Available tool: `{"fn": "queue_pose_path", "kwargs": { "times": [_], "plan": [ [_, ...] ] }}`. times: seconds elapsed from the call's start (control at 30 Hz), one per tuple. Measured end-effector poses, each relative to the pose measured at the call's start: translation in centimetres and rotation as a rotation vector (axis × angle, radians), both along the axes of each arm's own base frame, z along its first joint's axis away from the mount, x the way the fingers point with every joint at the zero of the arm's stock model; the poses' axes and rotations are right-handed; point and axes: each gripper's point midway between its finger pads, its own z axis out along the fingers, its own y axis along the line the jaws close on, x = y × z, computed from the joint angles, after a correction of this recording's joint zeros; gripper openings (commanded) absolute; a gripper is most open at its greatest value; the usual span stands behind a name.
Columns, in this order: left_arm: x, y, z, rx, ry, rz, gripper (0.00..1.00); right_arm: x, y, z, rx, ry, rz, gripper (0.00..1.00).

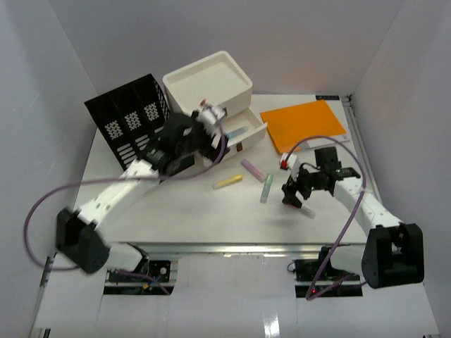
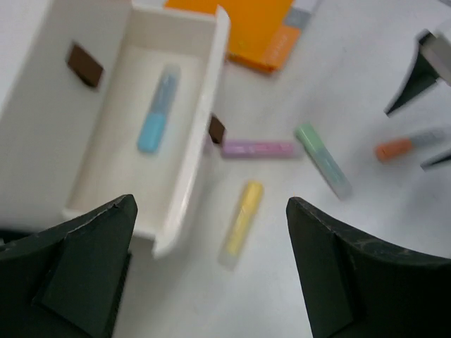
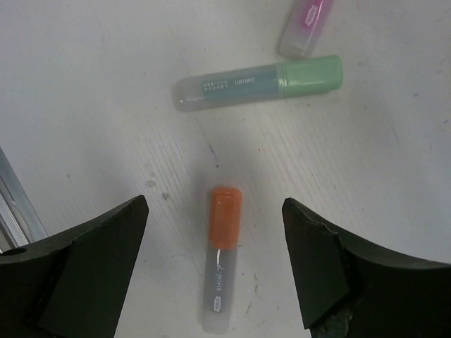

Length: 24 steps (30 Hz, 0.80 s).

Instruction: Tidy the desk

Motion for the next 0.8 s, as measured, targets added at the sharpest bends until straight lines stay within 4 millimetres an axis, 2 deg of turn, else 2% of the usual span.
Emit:
{"fn": "queue_pose_path", "kwargs": {
  "times": [0.13, 0.2, 0.27, 0.37, 0.57, 0.63, 0.77, 0.8],
  "plan": [
    [-6.6, 3.1, 1.8, -0.145, -0.084, -0.022, 0.98, -1.2, -0.8, -2.2, -0.184, 0.011, 0.031, 0.86],
    [-9.3, 4.8, 1.4, -0.190, -0.114, -0.017, 0.98, -1.7, -1.6, -3.3, -0.266, 0.015, 0.022, 0.86],
    [-10.9, 6.0, 1.0, -0.219, -0.134, -0.003, 0.98, -2.3, -2.8, -4.6, -0.347, 0.034, -0.001, 0.85],
    [-11.9, 7.0, 0.9, -0.254, -0.150, 0.024, 0.98, -2.8, -4.5, -5.8, -0.441, 0.055, -0.040, 0.81],
    [-12.0, 7.7, 1.7, -0.292, -0.173, 0.062, 0.98, -2.7, -6.1, -7.2, -0.532, 0.090, -0.077, 0.40],
    [-11.9, 7.7, 1.8, -0.296, -0.171, 0.067, 0.98, -2.9, -6.3, -7.6, -0.545, 0.109, -0.078, 0.38],
    [-11.8, 7.6, 1.5, -0.296, -0.159, 0.070, 0.98, -2.8, -6.3, -7.9, -0.550, 0.118, -0.068, 0.19],
    [-11.8, 7.6, 1.5, -0.297, -0.157, 0.071, 0.98, -2.8, -6.2, -7.9, -0.549, 0.117, -0.066, 0.17]
  ]
}}
